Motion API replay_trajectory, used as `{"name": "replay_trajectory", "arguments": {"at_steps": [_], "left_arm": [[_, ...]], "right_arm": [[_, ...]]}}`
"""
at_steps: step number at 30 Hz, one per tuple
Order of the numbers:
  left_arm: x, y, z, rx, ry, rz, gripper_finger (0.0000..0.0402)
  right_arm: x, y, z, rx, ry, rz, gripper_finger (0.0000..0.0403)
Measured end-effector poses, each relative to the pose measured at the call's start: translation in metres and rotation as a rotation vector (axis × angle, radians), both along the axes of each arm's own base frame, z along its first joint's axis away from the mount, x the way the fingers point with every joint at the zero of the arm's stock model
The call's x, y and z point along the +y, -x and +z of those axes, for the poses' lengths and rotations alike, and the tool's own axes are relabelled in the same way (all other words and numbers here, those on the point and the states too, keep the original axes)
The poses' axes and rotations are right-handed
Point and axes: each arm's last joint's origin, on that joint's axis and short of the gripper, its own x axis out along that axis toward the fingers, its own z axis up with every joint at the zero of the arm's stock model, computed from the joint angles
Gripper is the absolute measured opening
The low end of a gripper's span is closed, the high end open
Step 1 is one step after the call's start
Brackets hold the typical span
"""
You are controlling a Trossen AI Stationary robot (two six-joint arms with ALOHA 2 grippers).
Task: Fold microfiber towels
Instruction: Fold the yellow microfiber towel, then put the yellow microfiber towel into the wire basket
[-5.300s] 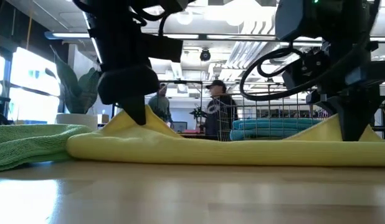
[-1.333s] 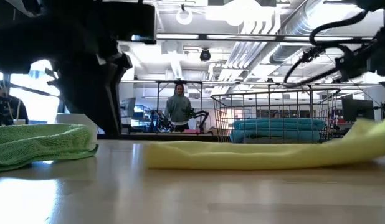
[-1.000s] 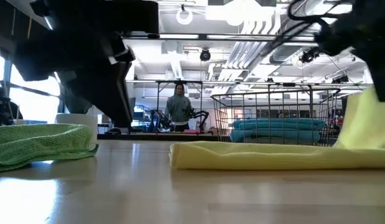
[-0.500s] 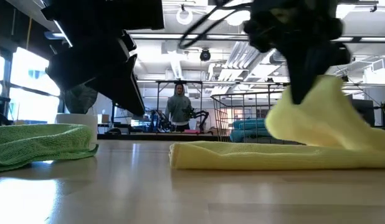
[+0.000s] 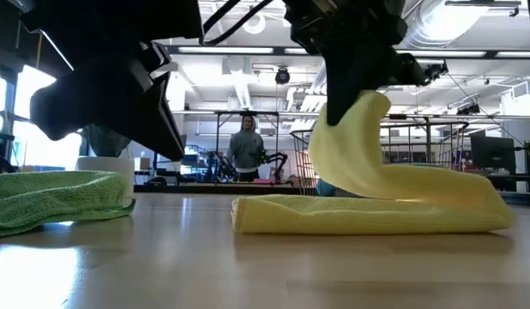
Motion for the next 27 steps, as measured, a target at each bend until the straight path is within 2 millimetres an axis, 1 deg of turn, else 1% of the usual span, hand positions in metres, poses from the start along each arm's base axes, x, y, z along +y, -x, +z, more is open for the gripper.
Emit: {"name": "replay_trajectory", "arguments": {"at_steps": [2, 9, 12, 15, 19, 23, 27], "left_arm": [[-0.001, 0.0, 0.0, -0.002, -0.002, -0.002, 0.0051], [0.001, 0.0, 0.001, -0.017, -0.032, 0.003, 0.0051], [0.001, -0.001, 0.001, -0.025, -0.039, 0.005, 0.0051], [0.0, -0.001, 0.001, -0.029, -0.041, 0.005, 0.0051], [0.0, -0.001, 0.001, -0.034, -0.039, 0.005, 0.0051], [0.0, -0.002, 0.002, -0.048, -0.039, 0.007, 0.0051], [0.002, -0.007, 0.002, -0.097, -0.016, 0.035, 0.0051]], "right_arm": [[0.0, -0.001, -0.001, -0.009, 0.006, 0.001, 0.0], [0.005, -0.013, -0.007, -0.076, 0.022, 0.12, 0.0001], [0.004, -0.015, -0.011, -0.073, 0.048, 0.167, 0.0013], [0.003, -0.017, -0.011, -0.092, 0.057, 0.199, 0.0049], [0.004, -0.02, -0.008, -0.111, 0.07, 0.259, 0.0112], [0.005, -0.021, 0.008, -0.122, 0.06, 0.348, 0.0161], [0.008, -0.013, 0.024, -0.043, 0.134, 0.435, 0.0179]]}}
